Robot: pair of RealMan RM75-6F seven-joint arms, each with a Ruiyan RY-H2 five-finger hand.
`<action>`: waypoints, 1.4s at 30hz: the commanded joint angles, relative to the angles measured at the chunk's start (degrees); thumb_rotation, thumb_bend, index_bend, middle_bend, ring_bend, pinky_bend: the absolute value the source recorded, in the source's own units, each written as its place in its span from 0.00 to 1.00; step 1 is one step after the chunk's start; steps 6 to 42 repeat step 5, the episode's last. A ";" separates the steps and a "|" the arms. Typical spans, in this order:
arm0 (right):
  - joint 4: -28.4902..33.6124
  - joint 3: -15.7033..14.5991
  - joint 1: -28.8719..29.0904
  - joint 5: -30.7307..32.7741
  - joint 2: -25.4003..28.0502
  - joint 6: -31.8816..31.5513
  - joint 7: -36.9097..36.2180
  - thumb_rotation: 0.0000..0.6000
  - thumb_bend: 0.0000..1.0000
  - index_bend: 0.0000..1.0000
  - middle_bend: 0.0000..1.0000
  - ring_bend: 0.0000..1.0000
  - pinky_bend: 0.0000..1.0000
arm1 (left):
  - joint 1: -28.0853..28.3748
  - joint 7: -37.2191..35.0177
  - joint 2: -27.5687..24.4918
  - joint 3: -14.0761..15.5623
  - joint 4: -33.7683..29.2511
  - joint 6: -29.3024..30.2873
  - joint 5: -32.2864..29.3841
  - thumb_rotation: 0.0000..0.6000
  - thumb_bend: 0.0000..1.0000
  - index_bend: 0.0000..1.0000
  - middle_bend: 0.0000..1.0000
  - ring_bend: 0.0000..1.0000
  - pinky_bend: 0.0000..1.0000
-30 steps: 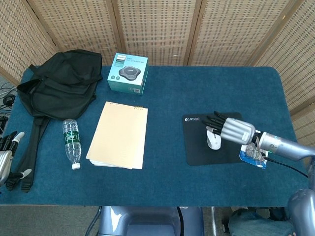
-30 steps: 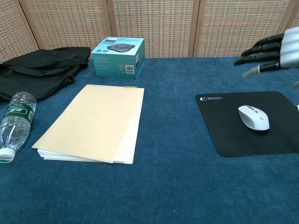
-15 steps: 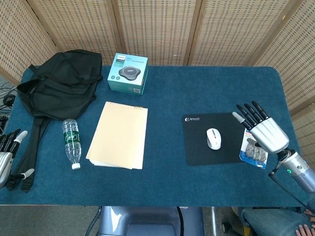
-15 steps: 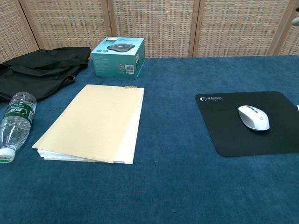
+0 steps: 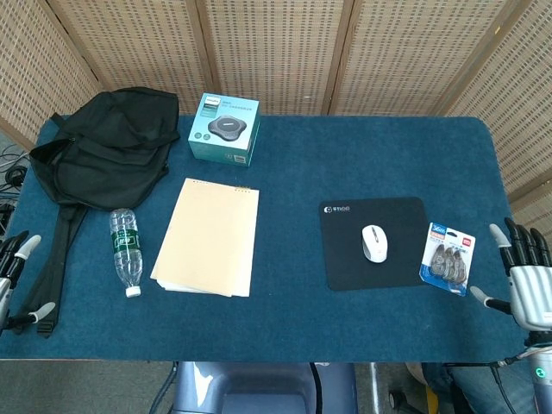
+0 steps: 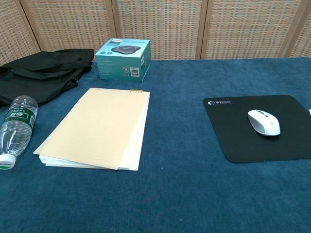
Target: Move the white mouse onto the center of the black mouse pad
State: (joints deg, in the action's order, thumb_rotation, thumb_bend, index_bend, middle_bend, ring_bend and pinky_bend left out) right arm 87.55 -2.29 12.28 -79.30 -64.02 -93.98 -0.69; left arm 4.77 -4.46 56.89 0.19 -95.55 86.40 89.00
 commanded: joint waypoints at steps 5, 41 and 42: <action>2.16 1.29 -2.87 1.11 -0.15 0.80 0.51 1.00 0.00 0.00 0.00 0.00 0.00 | -0.54 2.27 0.45 -0.50 -0.31 0.39 -1.10 1.00 0.01 0.00 0.00 0.00 0.00; 2.16 1.29 -2.87 1.11 -0.15 0.80 0.51 1.00 0.00 0.00 0.00 0.00 0.00 | -0.54 2.27 0.45 -0.50 -0.31 0.39 -1.10 1.00 0.01 0.00 0.00 0.00 0.00; 2.16 1.29 -2.87 1.11 -0.15 0.80 0.51 1.00 0.00 0.00 0.00 0.00 0.00 | -0.54 2.27 0.45 -0.50 -0.31 0.39 -1.10 1.00 0.01 0.00 0.00 0.00 0.00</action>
